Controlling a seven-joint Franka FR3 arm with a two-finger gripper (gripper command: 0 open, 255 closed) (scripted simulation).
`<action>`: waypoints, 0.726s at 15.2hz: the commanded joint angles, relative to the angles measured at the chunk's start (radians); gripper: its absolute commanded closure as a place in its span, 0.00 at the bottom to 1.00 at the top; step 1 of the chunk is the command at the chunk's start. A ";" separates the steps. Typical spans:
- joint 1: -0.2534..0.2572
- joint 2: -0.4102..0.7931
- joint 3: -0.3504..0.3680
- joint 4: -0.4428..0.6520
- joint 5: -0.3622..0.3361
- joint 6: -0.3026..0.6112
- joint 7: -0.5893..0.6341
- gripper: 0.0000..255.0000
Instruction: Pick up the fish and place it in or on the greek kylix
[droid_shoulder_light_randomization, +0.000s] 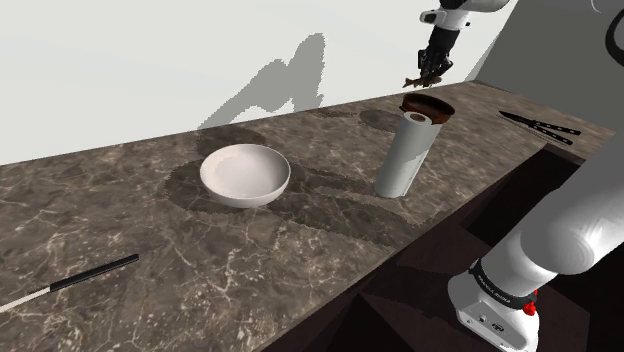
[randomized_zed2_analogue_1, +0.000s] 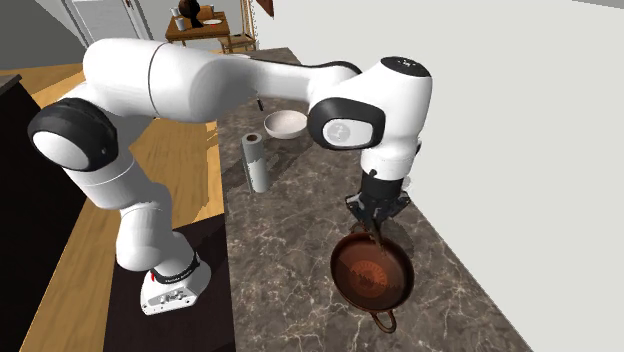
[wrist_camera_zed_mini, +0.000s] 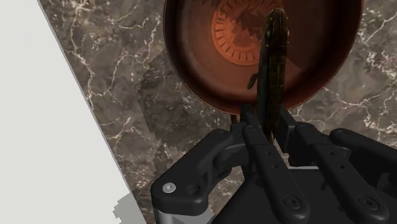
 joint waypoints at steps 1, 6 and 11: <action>-0.022 0.009 -0.023 0.021 0.005 -0.011 -0.048 1.00; -0.064 0.040 -0.063 0.026 0.022 0.014 -0.132 1.00; -0.063 0.040 -0.063 -0.042 0.022 0.081 -0.130 1.00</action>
